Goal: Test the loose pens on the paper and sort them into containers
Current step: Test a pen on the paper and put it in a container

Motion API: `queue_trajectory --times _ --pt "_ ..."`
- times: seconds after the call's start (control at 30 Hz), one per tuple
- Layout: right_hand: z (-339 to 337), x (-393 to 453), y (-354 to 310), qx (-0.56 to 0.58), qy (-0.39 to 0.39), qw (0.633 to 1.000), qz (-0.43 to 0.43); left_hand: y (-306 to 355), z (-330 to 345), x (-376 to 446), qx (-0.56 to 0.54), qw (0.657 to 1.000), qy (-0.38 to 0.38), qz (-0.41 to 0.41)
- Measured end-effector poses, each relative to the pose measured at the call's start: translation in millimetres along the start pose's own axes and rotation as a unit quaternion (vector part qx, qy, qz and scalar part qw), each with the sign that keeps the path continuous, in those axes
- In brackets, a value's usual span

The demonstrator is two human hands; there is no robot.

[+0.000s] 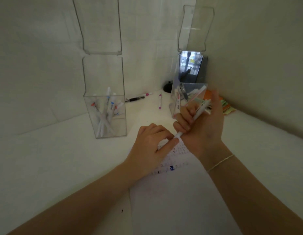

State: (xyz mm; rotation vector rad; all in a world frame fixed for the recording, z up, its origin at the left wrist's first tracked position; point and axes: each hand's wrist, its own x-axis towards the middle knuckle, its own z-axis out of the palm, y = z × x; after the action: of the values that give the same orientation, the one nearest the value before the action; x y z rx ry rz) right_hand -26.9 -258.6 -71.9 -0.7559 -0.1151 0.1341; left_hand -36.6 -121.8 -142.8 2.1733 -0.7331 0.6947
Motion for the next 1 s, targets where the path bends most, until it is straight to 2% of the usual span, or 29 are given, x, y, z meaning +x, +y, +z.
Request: queue_trajectory --times 0.27,0.37,0.4,0.43,0.5,0.53,0.57,0.6,0.67,0.73,0.8,0.9,1.0 --pt "6.7 5.8 2.8 -0.056 0.002 0.998 0.005 -3.2 2.8 -2.9 -0.01 1.0 0.003 0.004" --pt "11.1 8.5 6.5 -0.123 0.045 0.991 -0.016 -7.1 2.7 -1.3 -0.008 1.0 0.013 -0.019" --pt "12.7 10.5 7.6 -0.197 0.072 0.977 -0.037 -8.1 1.7 -0.4 -0.013 0.999 0.017 -0.031" --pt "15.1 11.7 7.2 -0.314 0.1 0.942 -0.058 -7.8 0.2 0.5 -0.021 0.999 0.02 -0.046" --pt "22.0 15.0 1.4 -0.54 0.132 0.825 -0.104 -6.7 -1.5 0.2 -0.041 0.996 0.015 -0.083" --pt "29.6 16.7 -3.8 -0.585 0.131 0.789 -0.133 -6.1 -1.4 -0.5 -0.043 0.994 0.008 -0.102" --pt "42.0 17.4 -10.4 -0.59 0.123 0.782 -0.162 -6.2 -1.2 -1.1 -0.037 0.992 -0.002 -0.12" --pt "57.8 18.7 -17.7 -0.558 0.11 0.8 -0.192 -7.6 -0.7 -1.5 -0.023 0.99 -0.017 -0.135" --pt "94.2 24.2 -30.3 -0.452 0.053 0.858 -0.237 -9.7 0.5 -2.2 0.008 0.988 -0.05 -0.147" --pt "127.5 35.8 -32.8 -0.423 -0.023 0.874 -0.239 -8.5 0.3 -3.1 0.025 0.987 -0.081 -0.136" --pt "150.9 53.5 -19.9 -0.463 -0.071 0.848 -0.247 -6.7 0.2 -4.6 0.038 0.987 -0.103 -0.118" --pt "166.9 80.0 11.7 -0.567 -0.109 0.768 -0.279 -5.9 0.2 -6.0 0.045 0.987 -0.107 -0.112" --pt "173.1 94.9 37.6 -0.664 -0.154 0.695 -0.23 -5.2 0.4 -6.1 0.044 0.99 -0.092 -0.097"
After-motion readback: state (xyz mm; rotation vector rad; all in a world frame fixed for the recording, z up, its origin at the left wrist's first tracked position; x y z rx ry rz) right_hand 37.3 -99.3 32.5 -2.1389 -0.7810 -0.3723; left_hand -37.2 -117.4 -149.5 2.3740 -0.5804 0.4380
